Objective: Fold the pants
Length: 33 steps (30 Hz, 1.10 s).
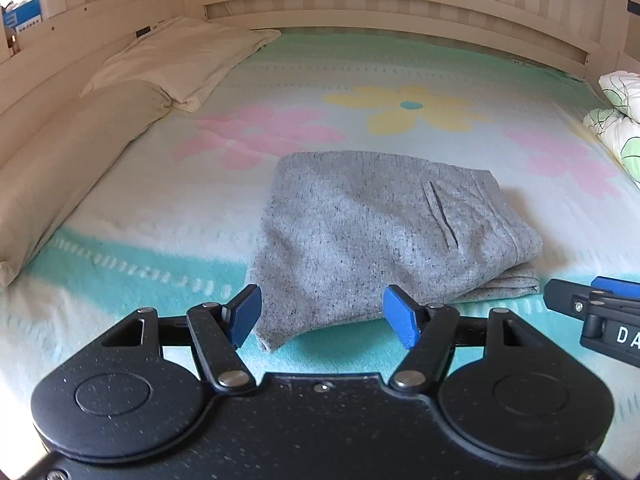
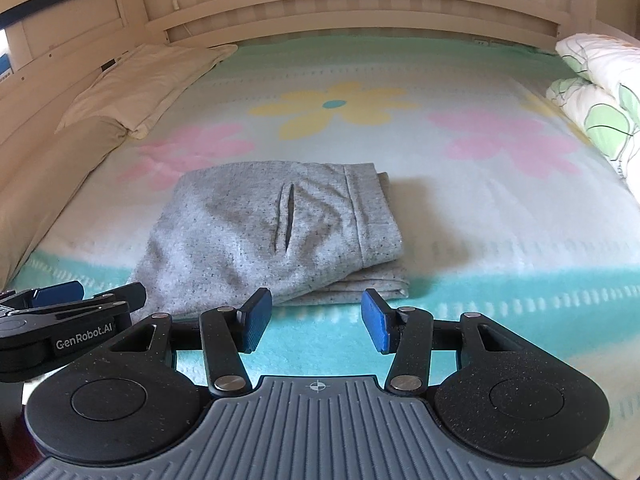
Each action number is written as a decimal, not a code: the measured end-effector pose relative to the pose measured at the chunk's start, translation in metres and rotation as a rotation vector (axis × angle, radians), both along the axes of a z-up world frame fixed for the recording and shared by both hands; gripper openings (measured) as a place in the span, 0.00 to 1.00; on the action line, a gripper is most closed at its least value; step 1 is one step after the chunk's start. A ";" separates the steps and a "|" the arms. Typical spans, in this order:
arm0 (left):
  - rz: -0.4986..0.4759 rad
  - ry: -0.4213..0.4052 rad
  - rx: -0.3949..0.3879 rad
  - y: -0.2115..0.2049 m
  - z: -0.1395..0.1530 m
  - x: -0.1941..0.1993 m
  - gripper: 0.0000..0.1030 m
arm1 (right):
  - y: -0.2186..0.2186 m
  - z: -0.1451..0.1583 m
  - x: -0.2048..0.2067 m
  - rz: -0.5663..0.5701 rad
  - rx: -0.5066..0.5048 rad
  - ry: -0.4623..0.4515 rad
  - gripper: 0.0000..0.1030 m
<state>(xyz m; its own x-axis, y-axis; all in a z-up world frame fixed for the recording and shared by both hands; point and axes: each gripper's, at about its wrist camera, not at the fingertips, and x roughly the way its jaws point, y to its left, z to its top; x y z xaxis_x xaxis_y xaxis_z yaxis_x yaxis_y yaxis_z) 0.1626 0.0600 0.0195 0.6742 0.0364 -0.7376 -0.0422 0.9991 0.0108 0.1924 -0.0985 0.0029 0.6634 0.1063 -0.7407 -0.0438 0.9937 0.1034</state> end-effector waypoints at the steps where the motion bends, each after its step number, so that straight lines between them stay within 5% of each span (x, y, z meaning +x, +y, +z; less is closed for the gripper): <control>1: 0.002 0.001 0.000 0.000 0.000 0.000 0.68 | 0.000 0.000 0.001 0.000 0.002 0.002 0.47; 33: 0.016 0.026 -0.002 0.000 -0.003 0.002 0.68 | 0.000 -0.004 0.003 0.001 0.009 0.034 0.47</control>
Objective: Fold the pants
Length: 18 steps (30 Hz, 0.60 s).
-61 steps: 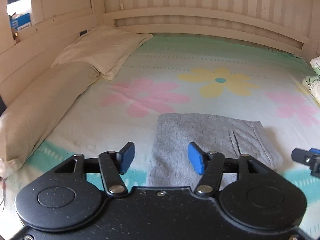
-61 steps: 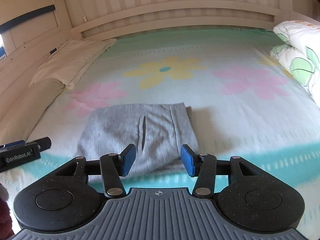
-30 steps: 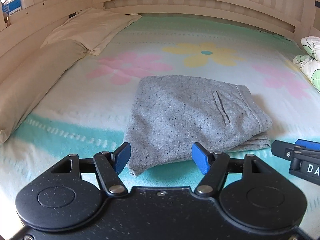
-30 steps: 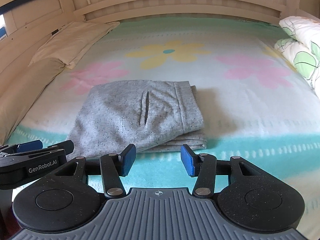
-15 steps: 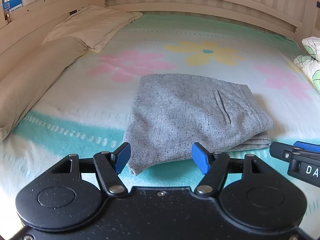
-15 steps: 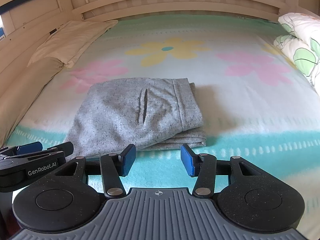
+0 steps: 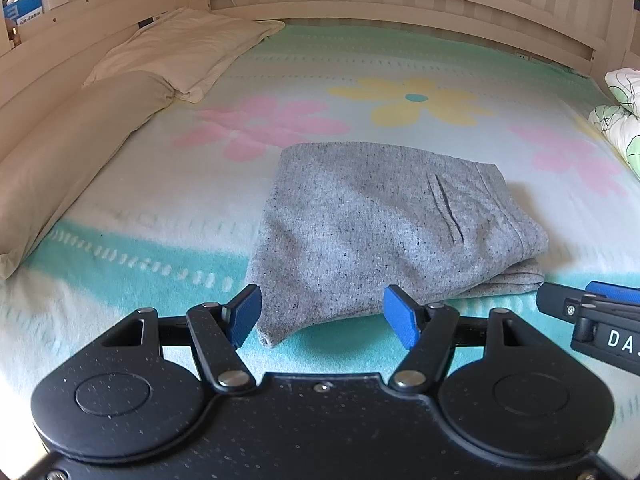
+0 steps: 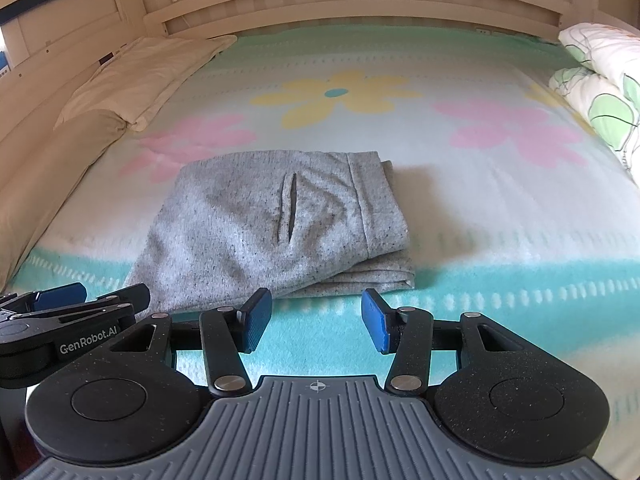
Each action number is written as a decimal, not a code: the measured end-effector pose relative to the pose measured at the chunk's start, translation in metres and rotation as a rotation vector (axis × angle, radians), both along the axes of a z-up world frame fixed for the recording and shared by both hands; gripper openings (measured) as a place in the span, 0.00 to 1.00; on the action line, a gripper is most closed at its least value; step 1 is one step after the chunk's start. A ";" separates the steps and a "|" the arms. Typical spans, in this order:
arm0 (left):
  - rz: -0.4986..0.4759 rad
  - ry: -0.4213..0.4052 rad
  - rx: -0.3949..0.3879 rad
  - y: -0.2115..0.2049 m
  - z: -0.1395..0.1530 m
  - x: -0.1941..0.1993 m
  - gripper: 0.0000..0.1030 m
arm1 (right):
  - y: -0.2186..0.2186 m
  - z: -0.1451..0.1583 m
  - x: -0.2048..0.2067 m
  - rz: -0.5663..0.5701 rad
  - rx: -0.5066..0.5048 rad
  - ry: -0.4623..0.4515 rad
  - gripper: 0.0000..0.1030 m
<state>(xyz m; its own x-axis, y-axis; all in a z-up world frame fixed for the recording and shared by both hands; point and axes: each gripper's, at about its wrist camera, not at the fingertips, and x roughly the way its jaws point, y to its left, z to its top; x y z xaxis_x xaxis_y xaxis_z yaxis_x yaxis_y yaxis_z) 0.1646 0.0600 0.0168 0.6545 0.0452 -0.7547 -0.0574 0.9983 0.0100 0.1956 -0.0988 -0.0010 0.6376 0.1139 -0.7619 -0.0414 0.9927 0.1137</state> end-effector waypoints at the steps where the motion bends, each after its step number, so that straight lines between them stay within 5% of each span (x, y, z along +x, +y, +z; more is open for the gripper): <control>1: 0.000 0.000 0.000 0.000 0.000 0.000 0.68 | 0.000 0.000 0.000 0.000 0.000 0.000 0.47; 18: -0.001 0.004 0.004 -0.002 -0.001 -0.001 0.68 | 0.001 -0.003 0.001 0.002 -0.006 0.013 0.47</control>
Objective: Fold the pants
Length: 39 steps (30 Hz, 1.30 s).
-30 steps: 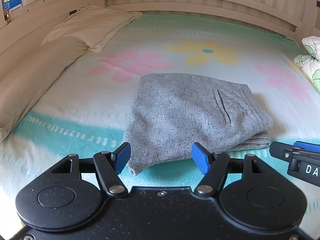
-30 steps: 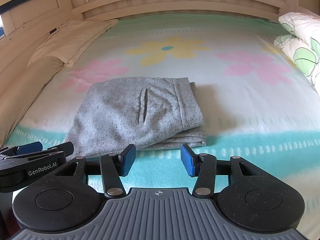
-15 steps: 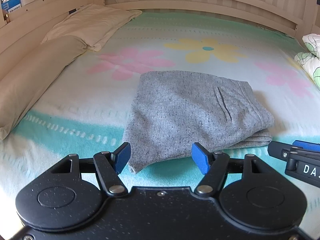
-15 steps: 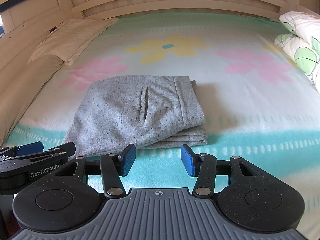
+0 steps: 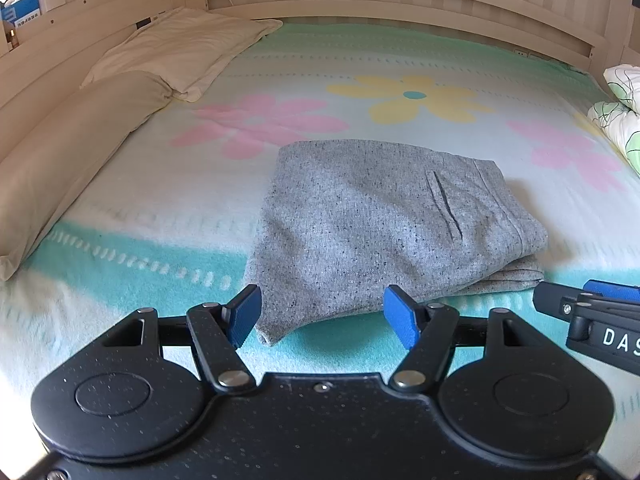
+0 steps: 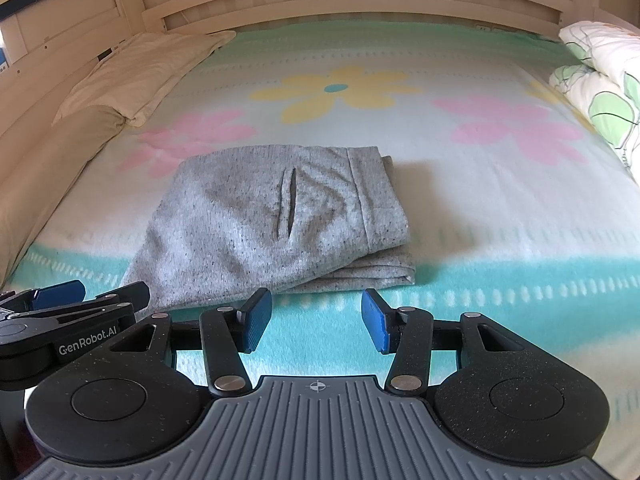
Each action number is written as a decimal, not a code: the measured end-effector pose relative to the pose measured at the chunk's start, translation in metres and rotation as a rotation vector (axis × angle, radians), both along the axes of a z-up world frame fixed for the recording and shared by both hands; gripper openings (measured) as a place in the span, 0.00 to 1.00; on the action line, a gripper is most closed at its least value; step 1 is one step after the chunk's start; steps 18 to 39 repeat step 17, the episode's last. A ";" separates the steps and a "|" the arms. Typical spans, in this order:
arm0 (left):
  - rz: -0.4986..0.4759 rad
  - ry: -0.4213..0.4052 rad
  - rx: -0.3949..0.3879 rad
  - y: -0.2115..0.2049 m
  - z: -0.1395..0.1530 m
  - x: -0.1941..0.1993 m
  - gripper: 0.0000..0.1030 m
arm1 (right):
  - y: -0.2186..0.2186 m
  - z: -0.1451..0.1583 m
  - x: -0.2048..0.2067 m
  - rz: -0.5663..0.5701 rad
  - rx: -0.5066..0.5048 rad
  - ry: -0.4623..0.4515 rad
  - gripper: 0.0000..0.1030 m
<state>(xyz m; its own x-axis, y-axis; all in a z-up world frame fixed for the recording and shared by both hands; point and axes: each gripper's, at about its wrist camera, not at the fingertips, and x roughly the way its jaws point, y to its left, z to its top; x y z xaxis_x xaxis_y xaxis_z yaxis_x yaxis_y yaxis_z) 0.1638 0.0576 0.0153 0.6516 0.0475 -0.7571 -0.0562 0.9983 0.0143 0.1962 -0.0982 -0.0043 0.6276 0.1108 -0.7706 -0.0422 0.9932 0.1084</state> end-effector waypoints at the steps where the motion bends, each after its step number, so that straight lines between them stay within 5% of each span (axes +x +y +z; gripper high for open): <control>1: 0.001 0.001 0.001 0.000 0.000 0.000 0.68 | 0.000 0.000 0.000 0.000 0.000 0.000 0.47; 39: 0.003 0.003 0.001 0.001 0.000 0.000 0.68 | -0.002 -0.001 0.001 -0.005 0.000 0.008 0.47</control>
